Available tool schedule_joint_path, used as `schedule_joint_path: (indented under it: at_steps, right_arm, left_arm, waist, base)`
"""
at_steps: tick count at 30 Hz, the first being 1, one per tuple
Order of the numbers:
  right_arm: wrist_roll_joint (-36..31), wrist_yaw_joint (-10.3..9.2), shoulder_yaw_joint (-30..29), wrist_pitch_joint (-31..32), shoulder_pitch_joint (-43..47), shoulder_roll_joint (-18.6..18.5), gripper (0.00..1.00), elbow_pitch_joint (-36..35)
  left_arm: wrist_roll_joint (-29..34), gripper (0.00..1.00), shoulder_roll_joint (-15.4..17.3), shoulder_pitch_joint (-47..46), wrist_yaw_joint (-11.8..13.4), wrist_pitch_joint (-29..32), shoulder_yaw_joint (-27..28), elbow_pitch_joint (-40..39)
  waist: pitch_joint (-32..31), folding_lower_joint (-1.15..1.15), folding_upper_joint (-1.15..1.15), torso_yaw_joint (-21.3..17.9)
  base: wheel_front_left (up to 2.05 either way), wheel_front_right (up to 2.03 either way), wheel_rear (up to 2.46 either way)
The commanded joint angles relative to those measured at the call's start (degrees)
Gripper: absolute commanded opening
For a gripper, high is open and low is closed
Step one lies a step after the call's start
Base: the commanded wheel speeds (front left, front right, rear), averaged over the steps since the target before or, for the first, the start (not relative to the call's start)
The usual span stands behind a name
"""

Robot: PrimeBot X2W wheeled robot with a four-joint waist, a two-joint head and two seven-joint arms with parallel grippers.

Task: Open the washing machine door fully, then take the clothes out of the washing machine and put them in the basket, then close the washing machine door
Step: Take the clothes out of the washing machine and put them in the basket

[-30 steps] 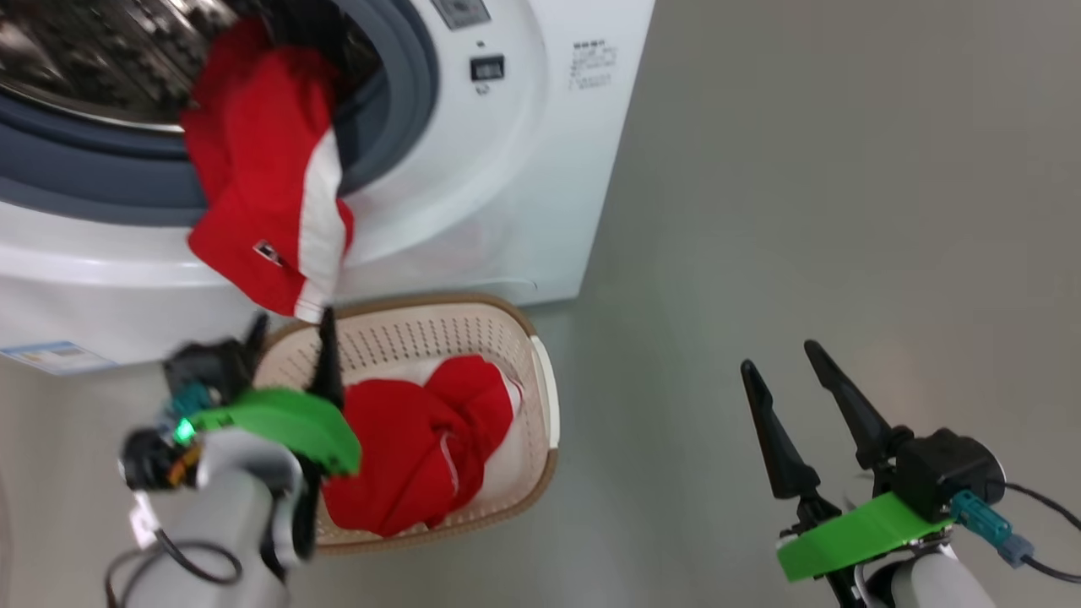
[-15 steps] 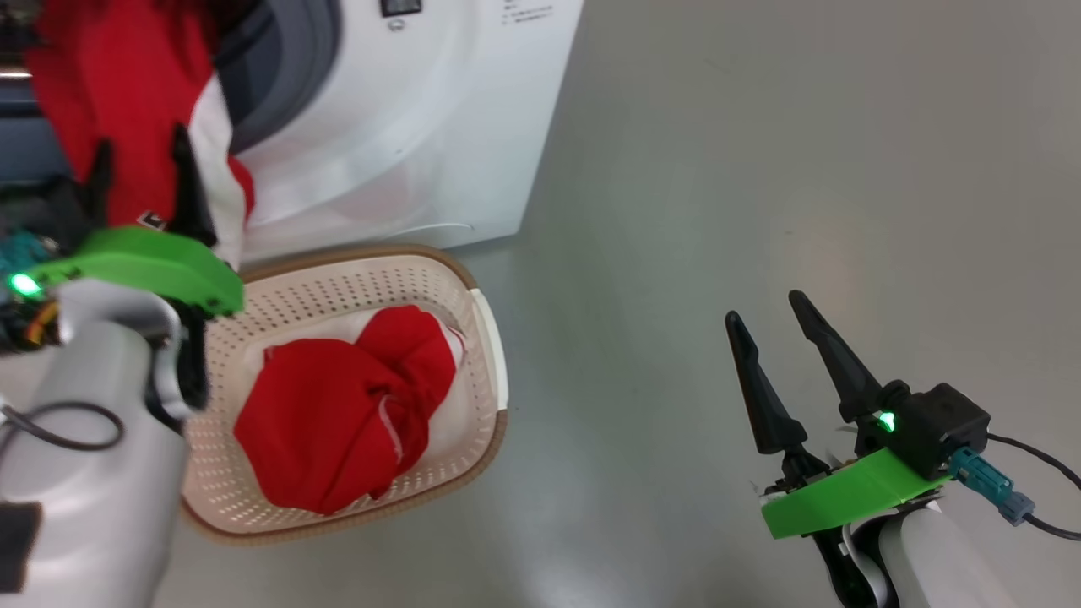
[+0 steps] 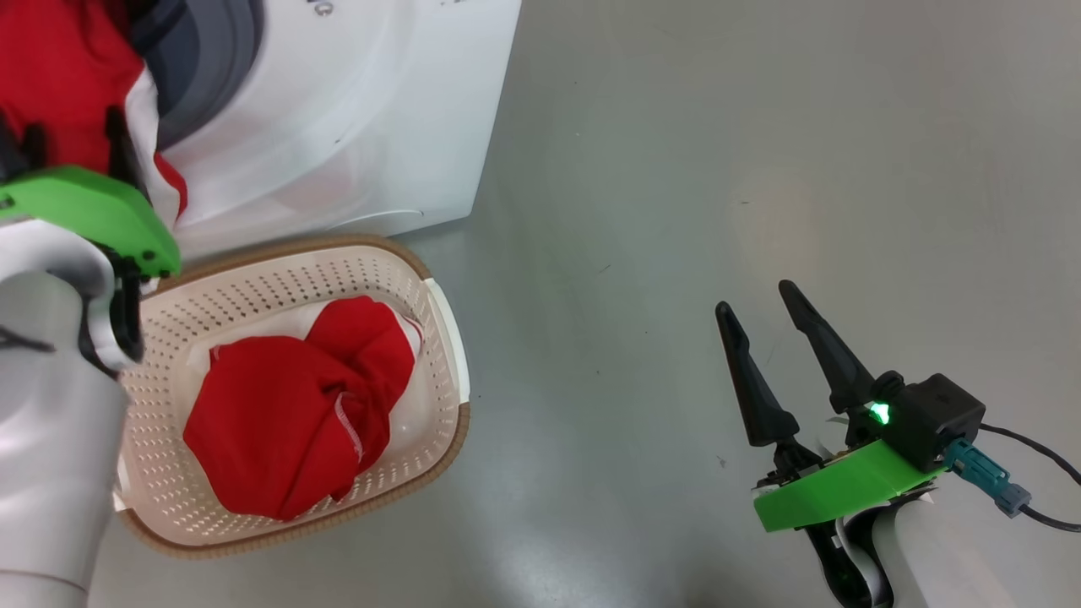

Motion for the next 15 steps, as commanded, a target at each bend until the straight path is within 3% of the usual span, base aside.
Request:
schedule_joint_path:
  at_steps: [1, 3, 5, 6, 15]
  right_arm:
    - [0.56, 0.19, 1.07, -0.37, -0.25, -0.38, 1.00, -1.18]
    - [0.54, 0.19, 1.14, -0.37, -0.28, -0.38, 1.00, -1.11]
    - [0.52, 0.19, 1.24, -0.37, -0.28, -0.38, 1.00, -1.08]
    - [0.52, 0.19, 1.29, -0.37, -0.28, -0.38, 1.00, -1.07]
    - [0.15, 0.19, 1.28, -0.37, 0.00, -0.38, 1.00, -0.83]
  left_arm:
    - [0.65, 1.00, 2.59, -1.51, 0.22, 1.75, 0.36, 0.17]
    - [0.62, 0.95, 2.15, -1.99, 0.17, 3.65, -0.22, 1.11]
    - [0.70, 0.36, 1.81, -2.33, 0.12, 5.33, -0.83, 1.89]
    - [0.64, 0.00, 1.62, -2.45, 0.08, 5.94, -1.02, 2.16]
    - [0.93, 0.00, 1.50, -2.29, 0.86, 4.41, -1.67, 2.26]
  waist:
    - [-0.07, 0.00, 0.00, 0.06]
    - [-0.20, 0.00, 0.00, 0.10]
    - [-0.32, 0.00, 0.00, 0.14]
    - [-0.39, 0.00, 0.00, 0.15]
    - [-1.28, 0.00, 0.00, 0.36]
  base:
    - [0.00, 0.00, 0.00]
    - [0.00, 0.00, 0.00]
    - [0.00, 0.00, 0.00]
    - [0.00, 0.00, 0.00]
    - [0.00, 0.00, 0.00]
